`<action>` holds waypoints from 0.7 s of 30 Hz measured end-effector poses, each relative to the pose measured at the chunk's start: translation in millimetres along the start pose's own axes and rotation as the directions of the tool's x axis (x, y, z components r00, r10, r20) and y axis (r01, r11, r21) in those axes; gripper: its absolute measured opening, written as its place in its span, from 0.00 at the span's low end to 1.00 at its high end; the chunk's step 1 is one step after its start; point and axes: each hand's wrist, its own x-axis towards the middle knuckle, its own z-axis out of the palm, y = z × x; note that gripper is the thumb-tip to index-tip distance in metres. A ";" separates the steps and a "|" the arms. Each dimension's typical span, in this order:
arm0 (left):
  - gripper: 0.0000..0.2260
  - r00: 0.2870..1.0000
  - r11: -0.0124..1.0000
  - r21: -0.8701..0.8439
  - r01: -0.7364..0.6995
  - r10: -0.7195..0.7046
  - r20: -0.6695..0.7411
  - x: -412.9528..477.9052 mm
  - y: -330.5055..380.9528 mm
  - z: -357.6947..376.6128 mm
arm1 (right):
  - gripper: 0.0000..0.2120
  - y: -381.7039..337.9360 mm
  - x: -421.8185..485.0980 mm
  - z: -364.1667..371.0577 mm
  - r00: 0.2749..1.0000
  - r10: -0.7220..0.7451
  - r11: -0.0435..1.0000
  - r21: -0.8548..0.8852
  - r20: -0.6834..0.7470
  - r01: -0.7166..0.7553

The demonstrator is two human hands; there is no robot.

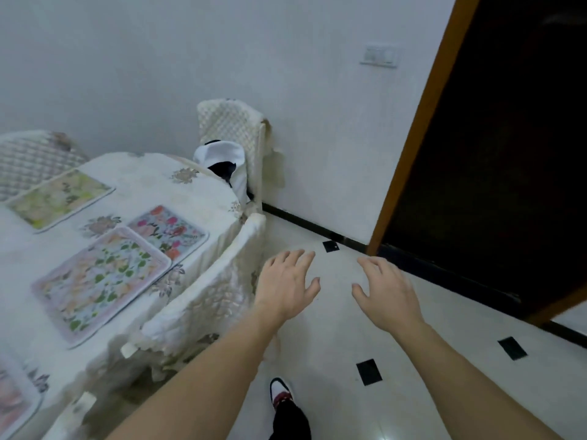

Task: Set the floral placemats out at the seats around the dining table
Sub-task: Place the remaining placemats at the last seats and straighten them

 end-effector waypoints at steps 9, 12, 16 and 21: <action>0.23 0.977 0.983 -0.036 0.179 -0.182 -0.110 122.0 -127.5 -4.3 | 0.26 -72.2 202.2 33.1 0.980 -0.198 0.980 0.029 0.026 0.197; 0.23 0.956 0.959 -0.045 0.280 -0.283 -0.074 134.0 -170.6 -4.1 | 0.24 -106.1 244.8 43.2 0.964 -0.262 0.964 0.058 0.041 0.259; 0.23 0.917 0.921 -0.009 0.389 -0.388 -0.086 133.9 -215.1 -5.2 | 0.23 -149.0 287.3 63.9 0.921 -0.380 0.924 0.081 0.082 0.374; 0.25 0.817 0.819 -0.014 0.574 -0.574 -0.053 114.8 -267.2 -4.0 | 0.23 -206.5 323.6 95.8 0.830 -0.543 0.838 0.141 0.126 0.527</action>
